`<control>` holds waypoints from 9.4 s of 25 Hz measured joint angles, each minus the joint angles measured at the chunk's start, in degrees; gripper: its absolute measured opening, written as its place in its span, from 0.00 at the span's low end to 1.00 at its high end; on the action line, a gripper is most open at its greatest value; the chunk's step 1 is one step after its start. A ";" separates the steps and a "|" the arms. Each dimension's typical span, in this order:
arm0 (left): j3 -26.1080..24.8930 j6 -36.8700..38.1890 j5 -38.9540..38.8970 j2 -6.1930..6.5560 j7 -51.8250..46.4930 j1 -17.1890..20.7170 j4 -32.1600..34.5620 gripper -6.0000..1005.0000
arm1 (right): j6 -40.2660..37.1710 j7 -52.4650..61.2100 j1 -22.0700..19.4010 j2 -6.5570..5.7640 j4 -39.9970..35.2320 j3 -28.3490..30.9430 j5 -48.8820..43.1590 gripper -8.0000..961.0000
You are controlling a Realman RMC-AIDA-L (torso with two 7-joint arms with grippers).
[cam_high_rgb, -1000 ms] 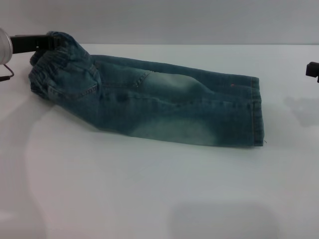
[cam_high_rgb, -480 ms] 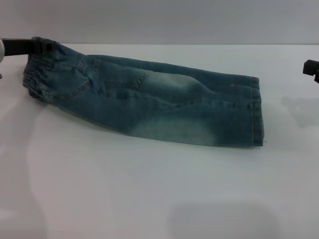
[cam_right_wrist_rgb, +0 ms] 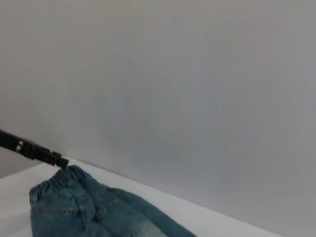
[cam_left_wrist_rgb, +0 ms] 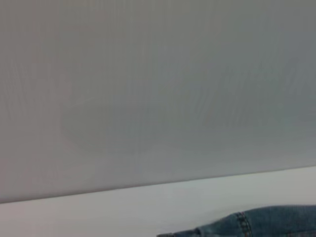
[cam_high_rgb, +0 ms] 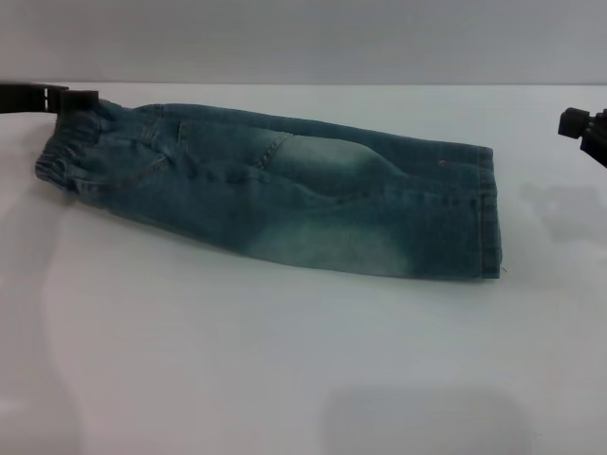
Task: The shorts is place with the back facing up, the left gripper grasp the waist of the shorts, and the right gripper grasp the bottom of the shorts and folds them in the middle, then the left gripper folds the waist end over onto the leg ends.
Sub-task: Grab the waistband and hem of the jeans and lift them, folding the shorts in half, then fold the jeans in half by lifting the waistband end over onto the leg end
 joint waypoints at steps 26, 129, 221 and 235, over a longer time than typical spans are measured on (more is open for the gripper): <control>-6.00 12.40 4.82 1.91 -3.23 3.16 2.83 0.84 | 0.83 -6.08 1.16 0.11 5.60 -1.33 1.75 0.01; -7.67 18.48 -14.16 -2.25 -2.48 2.75 3.63 0.10 | 12.01 -12.32 3.48 0.57 17.27 -4.09 11.02 0.01; 3.21 32.06 -29.24 -2.23 1.53 -2.04 17.49 0.10 | 39.39 7.74 9.64 0.74 15.55 -33.90 17.24 0.01; 14.37 32.47 -31.07 -2.27 1.61 -3.26 14.71 0.10 | 49.21 7.51 5.64 0.48 11.20 -31.24 23.61 0.01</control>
